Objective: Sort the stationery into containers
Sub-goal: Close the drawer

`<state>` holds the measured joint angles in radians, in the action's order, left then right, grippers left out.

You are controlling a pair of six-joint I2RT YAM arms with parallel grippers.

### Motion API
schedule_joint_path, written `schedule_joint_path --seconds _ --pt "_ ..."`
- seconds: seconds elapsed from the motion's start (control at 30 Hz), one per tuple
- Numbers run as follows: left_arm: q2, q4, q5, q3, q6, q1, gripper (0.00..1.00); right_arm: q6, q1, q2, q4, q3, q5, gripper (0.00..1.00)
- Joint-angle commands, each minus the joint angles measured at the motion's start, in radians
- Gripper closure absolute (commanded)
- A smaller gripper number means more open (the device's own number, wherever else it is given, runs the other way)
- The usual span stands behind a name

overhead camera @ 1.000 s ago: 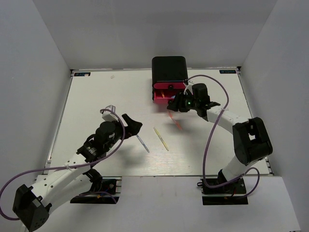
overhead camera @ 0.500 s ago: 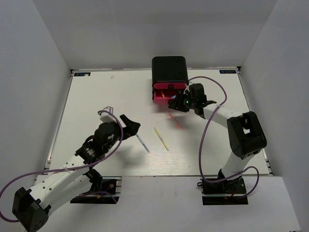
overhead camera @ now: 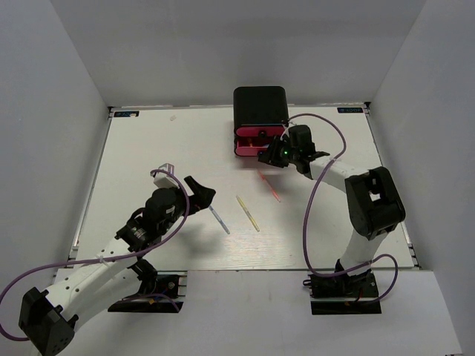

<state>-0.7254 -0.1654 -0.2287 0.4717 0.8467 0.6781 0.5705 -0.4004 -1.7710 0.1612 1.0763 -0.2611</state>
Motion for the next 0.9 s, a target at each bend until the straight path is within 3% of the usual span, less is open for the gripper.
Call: schedule_joint_path --seconds 0.0,0.87 --pt "0.012 -0.008 -0.014 0.03 -0.006 0.006 0.0 -0.008 0.005 -0.011 0.067 0.047 0.028 0.71" --pt "-0.015 0.01 -0.004 0.021 -0.006 0.006 0.0 -0.05 0.011 -0.064 0.279 0.066 0.175 0.71"
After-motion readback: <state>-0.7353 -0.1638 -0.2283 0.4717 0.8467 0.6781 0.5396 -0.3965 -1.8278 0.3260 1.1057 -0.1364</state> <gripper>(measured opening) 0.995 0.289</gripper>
